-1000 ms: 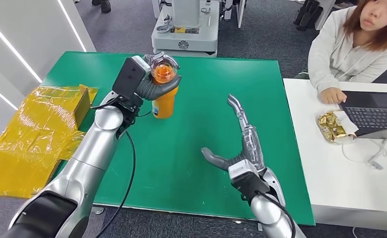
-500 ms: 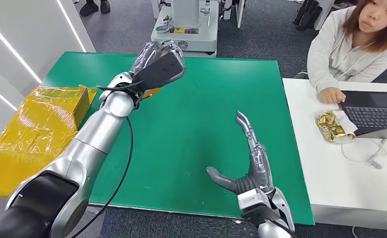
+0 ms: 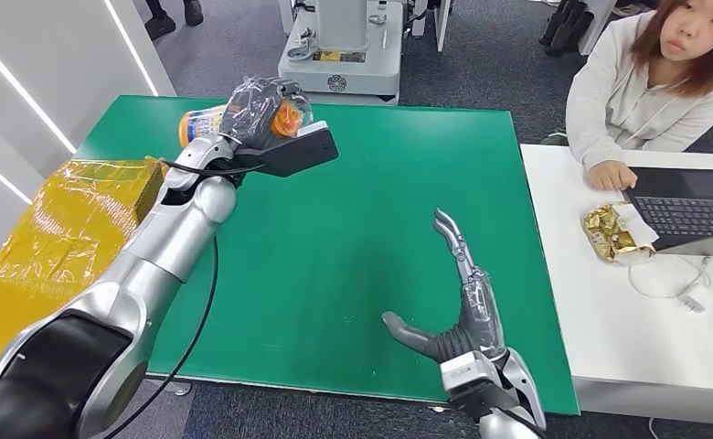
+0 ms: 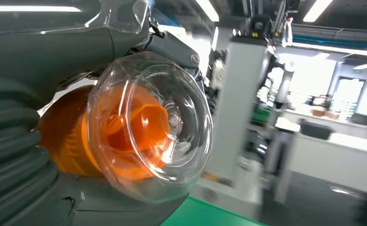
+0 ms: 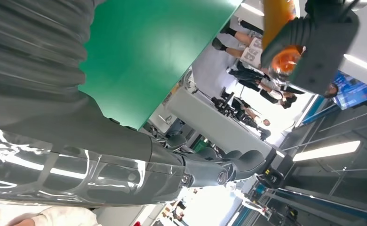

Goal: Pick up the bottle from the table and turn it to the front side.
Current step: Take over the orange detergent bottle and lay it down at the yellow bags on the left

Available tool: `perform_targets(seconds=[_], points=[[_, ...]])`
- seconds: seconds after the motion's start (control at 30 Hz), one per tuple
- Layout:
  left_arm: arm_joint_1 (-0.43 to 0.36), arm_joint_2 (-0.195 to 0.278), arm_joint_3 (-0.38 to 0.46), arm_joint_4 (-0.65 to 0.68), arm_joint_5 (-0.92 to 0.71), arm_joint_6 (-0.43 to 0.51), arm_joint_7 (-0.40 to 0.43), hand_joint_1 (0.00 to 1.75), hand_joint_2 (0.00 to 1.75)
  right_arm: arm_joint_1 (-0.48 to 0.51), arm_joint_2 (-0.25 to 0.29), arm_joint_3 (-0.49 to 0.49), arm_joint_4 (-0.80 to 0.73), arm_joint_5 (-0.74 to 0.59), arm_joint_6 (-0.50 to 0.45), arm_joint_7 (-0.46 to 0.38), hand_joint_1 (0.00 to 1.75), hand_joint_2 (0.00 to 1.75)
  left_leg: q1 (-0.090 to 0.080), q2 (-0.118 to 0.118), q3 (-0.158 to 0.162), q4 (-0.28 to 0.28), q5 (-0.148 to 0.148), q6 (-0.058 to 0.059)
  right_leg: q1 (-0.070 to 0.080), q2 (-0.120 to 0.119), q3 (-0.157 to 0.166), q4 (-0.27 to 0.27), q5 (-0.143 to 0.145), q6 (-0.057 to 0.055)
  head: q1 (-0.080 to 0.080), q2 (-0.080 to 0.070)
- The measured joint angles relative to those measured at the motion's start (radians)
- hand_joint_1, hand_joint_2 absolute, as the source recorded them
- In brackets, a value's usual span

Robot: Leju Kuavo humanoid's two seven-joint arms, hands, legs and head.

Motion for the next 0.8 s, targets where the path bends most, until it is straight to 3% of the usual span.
perform_targets(seconds=[0.23, 0.8], points=[[0.001, 0.053, -0.033, 0.065, -0.266, 0.034, 0.065, 1.75, 1.75, 0.037, 0.002, -0.028, -0.025, 0.032, 0.008, 0.017, 0.00, 1.75, 0.000, 0.000, 0.000, 0.000, 0.000, 0.000, 0.000, -0.001, 0.000, 0.000, 0.000, 0.000, 0.000, 0.000], [-0.009, 0.099, -0.108, 0.134, -0.470, 0.037, 0.113, 1.75, 1.75, 0.098, 0.006, -0.092, -0.045, 0.054, -0.013, 0.019, 0.00, 1.75, 0.000, 0.000, 0.000, 0.000, 0.000, 0.000, 0.000, -0.001, 0.000, 0.000, 0.000, 0.000, 0.000, 0.000]])
